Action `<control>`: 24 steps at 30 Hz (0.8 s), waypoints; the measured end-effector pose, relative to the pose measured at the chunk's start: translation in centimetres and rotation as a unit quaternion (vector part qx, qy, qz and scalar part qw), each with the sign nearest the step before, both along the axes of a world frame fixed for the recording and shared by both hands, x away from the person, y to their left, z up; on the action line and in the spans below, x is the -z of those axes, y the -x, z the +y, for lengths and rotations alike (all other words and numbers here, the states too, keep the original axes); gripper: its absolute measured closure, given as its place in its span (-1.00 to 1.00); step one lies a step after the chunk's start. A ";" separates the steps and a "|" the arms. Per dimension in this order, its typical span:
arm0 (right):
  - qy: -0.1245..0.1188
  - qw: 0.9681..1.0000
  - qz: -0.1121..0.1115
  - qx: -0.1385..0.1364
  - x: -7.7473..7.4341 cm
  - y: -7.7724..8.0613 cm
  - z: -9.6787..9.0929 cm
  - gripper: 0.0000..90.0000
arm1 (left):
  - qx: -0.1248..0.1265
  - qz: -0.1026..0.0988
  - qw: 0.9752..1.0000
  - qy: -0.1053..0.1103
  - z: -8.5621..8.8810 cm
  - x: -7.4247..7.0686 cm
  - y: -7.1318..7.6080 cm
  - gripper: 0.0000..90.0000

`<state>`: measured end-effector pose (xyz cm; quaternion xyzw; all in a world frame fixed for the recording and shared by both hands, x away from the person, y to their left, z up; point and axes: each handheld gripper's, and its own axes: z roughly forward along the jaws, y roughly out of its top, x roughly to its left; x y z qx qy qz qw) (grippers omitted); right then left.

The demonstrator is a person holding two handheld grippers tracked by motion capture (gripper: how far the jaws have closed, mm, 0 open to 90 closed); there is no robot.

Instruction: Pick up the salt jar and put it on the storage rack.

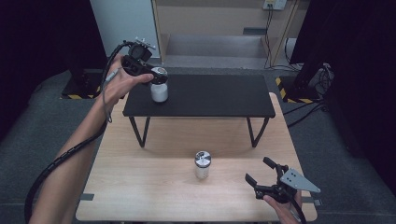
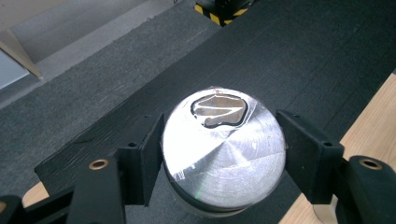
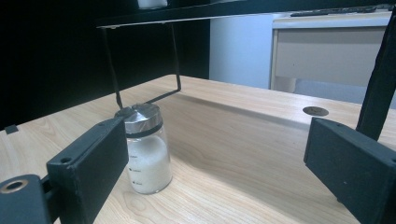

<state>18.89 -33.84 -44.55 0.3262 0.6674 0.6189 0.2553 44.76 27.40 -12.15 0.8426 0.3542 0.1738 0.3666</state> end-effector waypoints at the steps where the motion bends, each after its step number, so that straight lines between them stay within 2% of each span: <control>1: -0.001 1.000 0.001 0.001 0.0 0.0 0.0 -0.86 | -0.001 -0.001 1.000 0.001 0.1 0.1 0.0 -0.24; 7: 0.000 1.000 0.001 0.000 0.0 0.0 0.0 -0.86 | -0.008 0.006 1.000 0.009 0.6 0.7 -0.2 -0.24; 16: 0.000 1.000 0.001 0.000 0.0 0.1 0.0 -0.86 | -0.026 0.009 0.998 0.055 2.4 2.2 -0.4 -0.24; 17: 0.000 1.000 0.001 0.000 0.0 0.1 0.0 -0.86 | -0.030 0.012 0.998 0.051 2.2 2.1 -0.4 -0.26; 20: 0.000 1.000 0.000 -0.001 0.0 0.1 0.0 -0.86 | -0.036 0.009 0.998 0.054 2.1 1.8 -0.2 -0.62; 24: 0.000 1.000 0.000 -0.001 0.0 0.2 0.0 -0.86 | -0.043 -0.010 0.998 0.051 2.0 0.7 0.7 -0.75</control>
